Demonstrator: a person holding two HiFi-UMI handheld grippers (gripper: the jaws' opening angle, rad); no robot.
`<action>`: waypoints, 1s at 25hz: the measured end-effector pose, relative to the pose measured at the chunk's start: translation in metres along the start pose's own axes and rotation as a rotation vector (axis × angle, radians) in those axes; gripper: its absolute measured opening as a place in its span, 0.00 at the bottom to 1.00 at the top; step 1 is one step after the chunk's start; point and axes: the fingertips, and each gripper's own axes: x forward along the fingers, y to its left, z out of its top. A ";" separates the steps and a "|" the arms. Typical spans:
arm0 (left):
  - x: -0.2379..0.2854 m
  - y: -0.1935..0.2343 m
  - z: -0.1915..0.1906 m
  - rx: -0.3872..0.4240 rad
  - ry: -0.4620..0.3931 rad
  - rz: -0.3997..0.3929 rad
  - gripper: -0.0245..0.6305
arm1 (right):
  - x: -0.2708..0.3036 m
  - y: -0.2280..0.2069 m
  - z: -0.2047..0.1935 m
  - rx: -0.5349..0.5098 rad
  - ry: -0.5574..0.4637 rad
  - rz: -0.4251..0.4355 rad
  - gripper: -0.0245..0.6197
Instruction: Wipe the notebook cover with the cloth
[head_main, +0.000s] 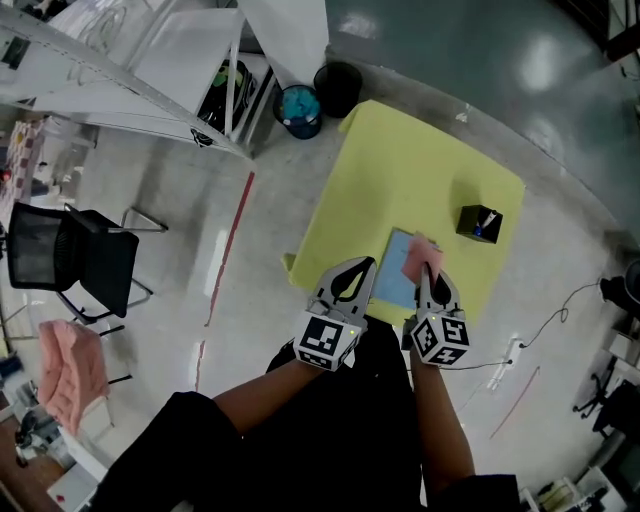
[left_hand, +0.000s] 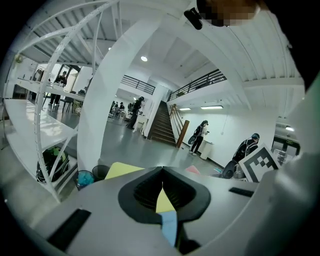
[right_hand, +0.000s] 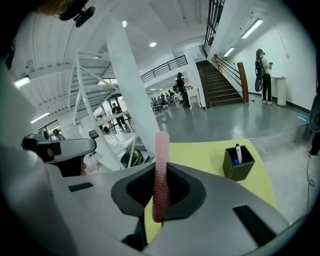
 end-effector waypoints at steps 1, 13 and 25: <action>0.004 0.000 -0.003 -0.002 0.003 0.006 0.06 | 0.005 -0.004 -0.002 0.010 0.006 0.000 0.10; 0.057 0.017 -0.038 0.031 0.039 0.111 0.06 | 0.082 -0.018 -0.056 0.077 0.143 0.123 0.10; 0.069 0.025 -0.069 0.054 0.047 0.095 0.06 | 0.142 -0.037 -0.116 0.209 0.226 0.138 0.10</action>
